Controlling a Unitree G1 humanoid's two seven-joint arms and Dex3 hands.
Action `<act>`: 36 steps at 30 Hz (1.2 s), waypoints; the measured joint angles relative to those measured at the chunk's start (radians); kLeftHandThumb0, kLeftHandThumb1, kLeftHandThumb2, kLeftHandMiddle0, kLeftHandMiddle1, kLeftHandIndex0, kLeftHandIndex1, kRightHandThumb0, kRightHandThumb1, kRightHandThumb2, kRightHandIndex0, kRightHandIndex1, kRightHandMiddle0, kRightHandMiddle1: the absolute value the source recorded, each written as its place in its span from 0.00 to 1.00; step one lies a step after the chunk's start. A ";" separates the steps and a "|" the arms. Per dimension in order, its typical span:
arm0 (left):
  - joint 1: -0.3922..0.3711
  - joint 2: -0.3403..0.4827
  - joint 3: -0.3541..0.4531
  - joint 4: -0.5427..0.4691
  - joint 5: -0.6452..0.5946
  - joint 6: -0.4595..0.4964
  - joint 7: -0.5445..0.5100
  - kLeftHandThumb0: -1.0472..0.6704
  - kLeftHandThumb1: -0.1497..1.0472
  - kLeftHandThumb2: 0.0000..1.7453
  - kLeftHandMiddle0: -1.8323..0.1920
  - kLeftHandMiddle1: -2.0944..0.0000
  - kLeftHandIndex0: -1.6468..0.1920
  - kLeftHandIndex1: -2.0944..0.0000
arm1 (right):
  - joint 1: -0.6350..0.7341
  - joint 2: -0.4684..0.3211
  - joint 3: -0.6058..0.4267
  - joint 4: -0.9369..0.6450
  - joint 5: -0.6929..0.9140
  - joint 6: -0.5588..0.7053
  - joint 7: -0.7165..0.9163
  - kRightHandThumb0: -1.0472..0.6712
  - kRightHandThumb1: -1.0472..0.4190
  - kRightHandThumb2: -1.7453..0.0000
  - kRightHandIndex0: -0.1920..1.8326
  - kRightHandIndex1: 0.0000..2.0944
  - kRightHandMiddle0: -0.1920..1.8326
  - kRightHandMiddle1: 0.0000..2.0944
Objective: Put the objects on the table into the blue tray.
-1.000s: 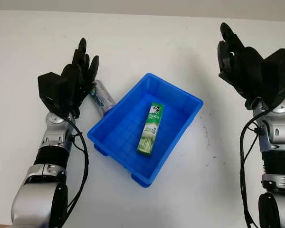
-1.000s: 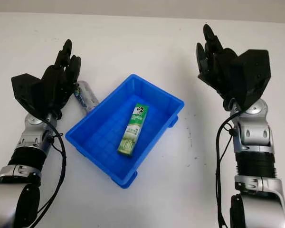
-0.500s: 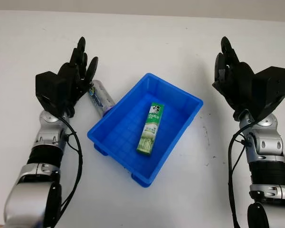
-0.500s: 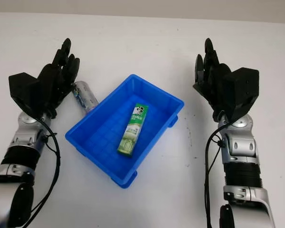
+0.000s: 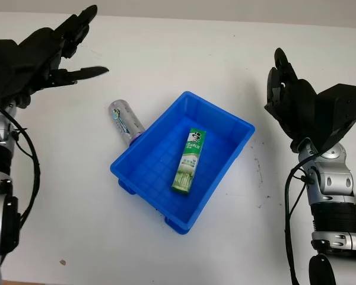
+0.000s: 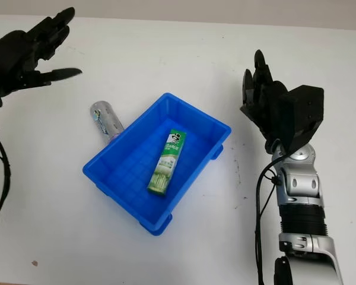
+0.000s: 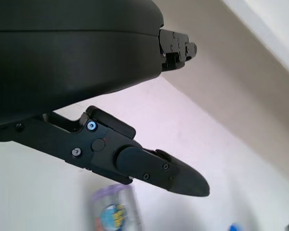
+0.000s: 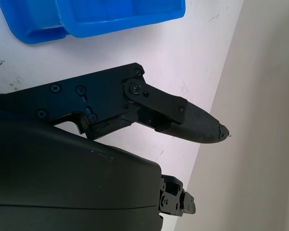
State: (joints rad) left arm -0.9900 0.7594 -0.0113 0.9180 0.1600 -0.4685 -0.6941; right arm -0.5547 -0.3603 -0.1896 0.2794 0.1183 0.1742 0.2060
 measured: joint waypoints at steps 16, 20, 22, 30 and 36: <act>-0.018 0.080 -0.189 -0.121 0.249 -0.268 -0.018 0.44 0.87 0.04 0.92 0.97 0.91 0.97 | -0.006 0.001 0.000 0.015 0.020 0.002 0.008 0.18 0.00 0.56 0.00 0.00 0.00 0.00; -0.015 0.081 -0.215 -0.119 0.333 -0.359 0.100 0.45 0.86 0.03 0.90 0.96 0.89 0.97 | -0.011 0.003 0.000 0.034 0.025 0.002 0.010 0.19 0.00 0.56 0.00 0.00 0.00 0.00; -0.014 0.082 -0.228 -0.113 0.395 -0.414 0.202 0.46 0.86 0.03 0.89 0.96 0.88 0.96 | -0.011 0.003 0.000 0.035 0.026 0.002 0.010 0.19 0.00 0.56 0.00 0.00 0.00 0.00; -0.016 0.076 -0.302 -0.036 0.547 -0.500 0.435 0.45 0.89 0.03 0.90 0.97 0.89 0.97 | -0.012 0.003 -0.002 0.034 0.032 0.002 0.014 0.19 0.00 0.56 0.00 0.00 0.00 0.00; -0.021 0.075 -0.353 -0.023 0.618 -0.529 0.483 0.42 0.87 0.03 0.87 0.96 0.85 0.96 | -0.011 0.003 -0.003 0.022 0.040 0.019 0.012 0.19 0.00 0.55 0.00 0.00 0.00 0.00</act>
State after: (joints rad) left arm -1.0114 0.8342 -0.3644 0.8951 0.7776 -0.9971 -0.2112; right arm -0.5654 -0.3570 -0.1927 0.3011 0.1586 0.1930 0.2178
